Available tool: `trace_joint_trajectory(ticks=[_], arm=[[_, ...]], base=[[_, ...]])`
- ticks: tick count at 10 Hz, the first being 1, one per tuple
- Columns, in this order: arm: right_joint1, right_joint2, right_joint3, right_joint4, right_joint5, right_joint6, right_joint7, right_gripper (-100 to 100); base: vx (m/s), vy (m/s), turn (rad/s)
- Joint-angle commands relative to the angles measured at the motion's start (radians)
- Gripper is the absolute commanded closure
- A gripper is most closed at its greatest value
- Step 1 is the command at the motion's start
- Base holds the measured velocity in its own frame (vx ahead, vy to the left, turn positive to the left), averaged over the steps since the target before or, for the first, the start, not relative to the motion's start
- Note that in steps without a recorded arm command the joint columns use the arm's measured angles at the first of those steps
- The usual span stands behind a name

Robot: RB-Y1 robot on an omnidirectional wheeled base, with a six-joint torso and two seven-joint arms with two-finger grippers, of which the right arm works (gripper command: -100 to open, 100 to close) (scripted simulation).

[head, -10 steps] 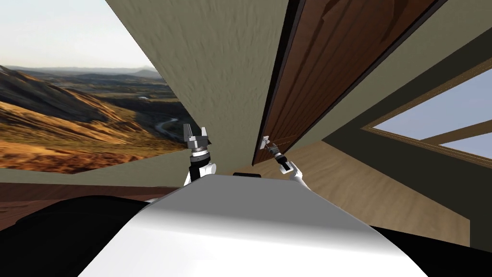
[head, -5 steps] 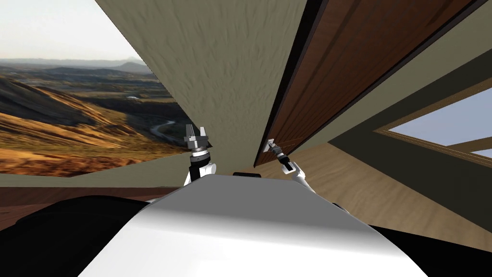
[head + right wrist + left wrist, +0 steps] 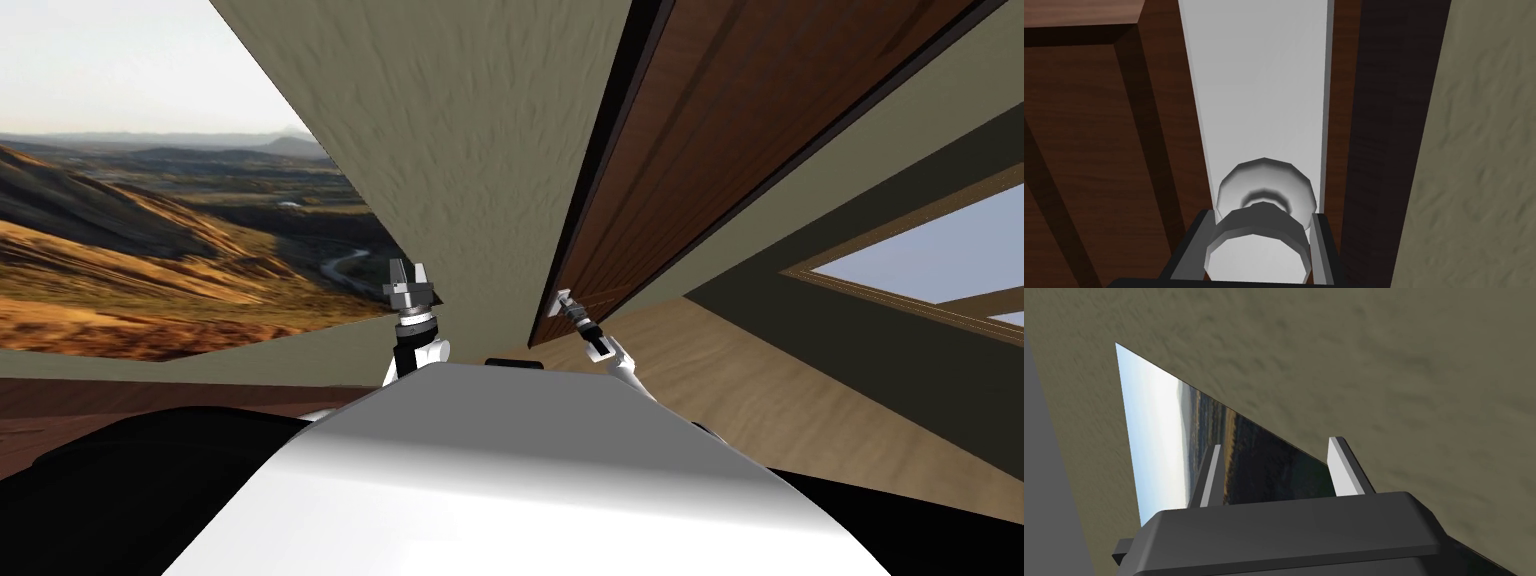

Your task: Pull the door open

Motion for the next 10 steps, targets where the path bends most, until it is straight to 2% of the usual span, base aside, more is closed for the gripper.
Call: trace_joint_trajectory(ticks=[1,5,10], arm=[[-0.002,0.006,0.002,0.000,-0.012,0.003,-0.035,100],[-0.006,0.016,0.002,0.000,-0.041,0.014,-0.112,100],[-0.013,0.036,0.002,-0.002,-0.094,0.034,-0.247,100]], base=[[-0.061,-0.056,0.080],[-0.059,-0.048,0.048],[-0.078,-0.066,0.080]])
